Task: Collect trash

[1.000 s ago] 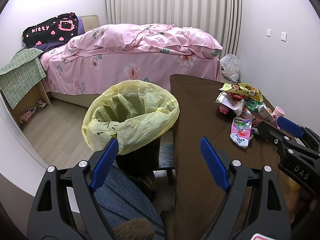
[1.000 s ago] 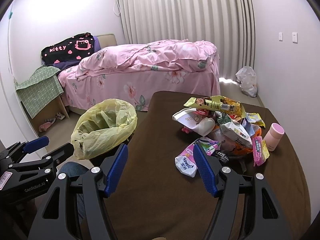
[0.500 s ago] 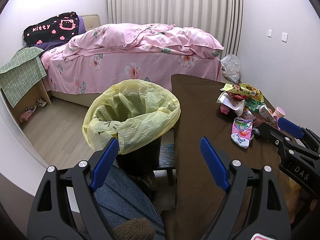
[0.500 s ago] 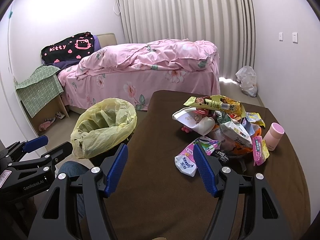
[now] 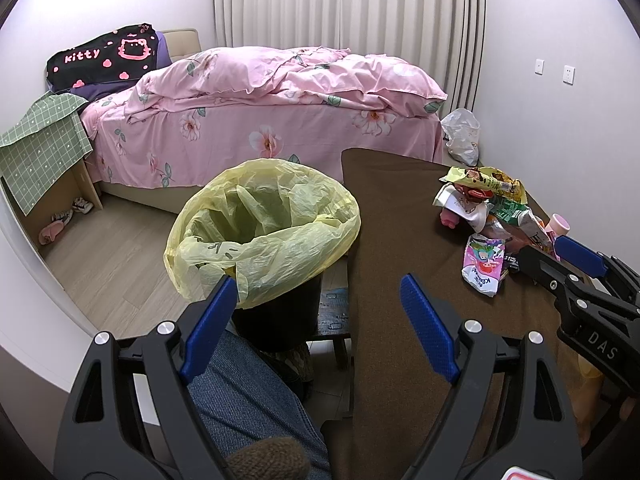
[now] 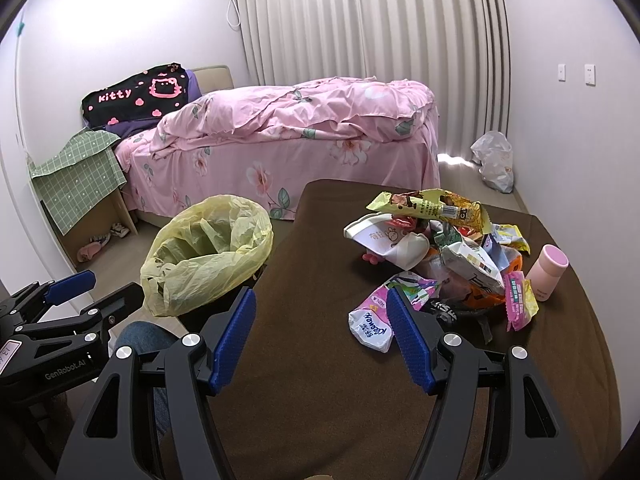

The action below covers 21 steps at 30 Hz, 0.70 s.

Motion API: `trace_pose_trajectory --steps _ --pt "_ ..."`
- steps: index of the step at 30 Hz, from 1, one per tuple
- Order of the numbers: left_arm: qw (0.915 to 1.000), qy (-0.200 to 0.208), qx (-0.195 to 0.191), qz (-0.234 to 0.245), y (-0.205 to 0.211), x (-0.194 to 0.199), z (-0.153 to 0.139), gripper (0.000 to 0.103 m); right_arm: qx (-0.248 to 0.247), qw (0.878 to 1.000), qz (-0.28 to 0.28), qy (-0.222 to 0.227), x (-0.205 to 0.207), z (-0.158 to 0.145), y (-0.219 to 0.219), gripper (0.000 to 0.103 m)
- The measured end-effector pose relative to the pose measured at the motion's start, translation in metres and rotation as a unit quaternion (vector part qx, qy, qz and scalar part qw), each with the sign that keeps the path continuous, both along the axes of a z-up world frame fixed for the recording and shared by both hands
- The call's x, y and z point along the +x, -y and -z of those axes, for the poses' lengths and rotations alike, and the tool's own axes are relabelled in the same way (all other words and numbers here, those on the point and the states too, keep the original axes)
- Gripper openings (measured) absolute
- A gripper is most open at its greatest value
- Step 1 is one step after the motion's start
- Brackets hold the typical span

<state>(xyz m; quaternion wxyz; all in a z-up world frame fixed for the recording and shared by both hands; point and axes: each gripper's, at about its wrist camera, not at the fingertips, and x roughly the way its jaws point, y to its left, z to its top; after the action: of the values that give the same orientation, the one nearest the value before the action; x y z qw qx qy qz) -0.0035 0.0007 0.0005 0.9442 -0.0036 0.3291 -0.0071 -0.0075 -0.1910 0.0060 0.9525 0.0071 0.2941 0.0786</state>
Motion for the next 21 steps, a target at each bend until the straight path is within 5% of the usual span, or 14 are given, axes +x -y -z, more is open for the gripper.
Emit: trace_pose_trajectory --steps 21 --pt "1.0000 0.000 -0.001 0.000 -0.0004 0.0000 -0.0002 0.079 0.000 1.000 0.000 -0.001 -0.0002 0.0006 0.0014 0.064"
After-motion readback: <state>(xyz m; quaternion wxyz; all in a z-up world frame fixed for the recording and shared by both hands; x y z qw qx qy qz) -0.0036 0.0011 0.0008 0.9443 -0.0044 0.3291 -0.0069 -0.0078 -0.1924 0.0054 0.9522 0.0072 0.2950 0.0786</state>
